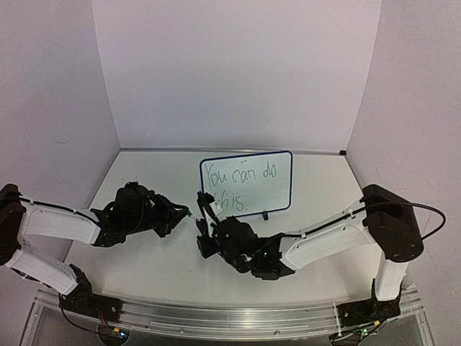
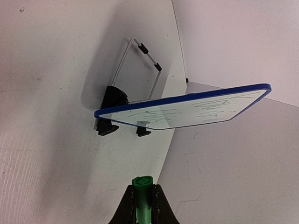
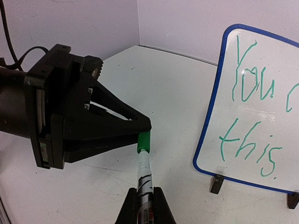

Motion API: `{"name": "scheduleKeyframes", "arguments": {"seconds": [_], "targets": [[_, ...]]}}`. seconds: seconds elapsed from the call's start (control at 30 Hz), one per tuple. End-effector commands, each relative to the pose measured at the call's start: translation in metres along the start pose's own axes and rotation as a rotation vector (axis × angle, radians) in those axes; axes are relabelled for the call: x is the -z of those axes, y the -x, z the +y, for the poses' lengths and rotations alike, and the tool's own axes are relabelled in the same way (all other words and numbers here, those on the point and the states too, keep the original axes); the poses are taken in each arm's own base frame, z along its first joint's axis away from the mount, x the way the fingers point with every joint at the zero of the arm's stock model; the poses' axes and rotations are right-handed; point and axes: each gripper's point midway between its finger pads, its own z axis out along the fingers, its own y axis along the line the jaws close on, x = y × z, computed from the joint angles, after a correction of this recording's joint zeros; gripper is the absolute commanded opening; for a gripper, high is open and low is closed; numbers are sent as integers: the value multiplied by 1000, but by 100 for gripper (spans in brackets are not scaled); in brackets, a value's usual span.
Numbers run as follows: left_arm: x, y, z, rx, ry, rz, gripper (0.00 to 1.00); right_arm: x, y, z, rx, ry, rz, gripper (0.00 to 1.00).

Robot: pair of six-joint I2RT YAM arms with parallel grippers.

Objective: Write a sentence on the whiteboard
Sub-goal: Insert the whiteboard marker without the cap into the pen cap.

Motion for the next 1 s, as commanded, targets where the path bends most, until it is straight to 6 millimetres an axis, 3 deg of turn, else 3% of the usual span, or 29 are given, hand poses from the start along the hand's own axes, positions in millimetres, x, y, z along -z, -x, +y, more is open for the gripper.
{"name": "scheduleKeyframes", "arguments": {"seconds": [0.0,0.47,0.97], "targets": [[4,-4,-14,-18,-47,15,0,-11,11,-2,-14,-25,-35,0],[6,-9,-28,15,-99,44,0,-18,26,-16,29,-129,-180,0],[13,-12,-38,8,-138,60,0,-46,31,-28,92,-180,-207,0]]}}
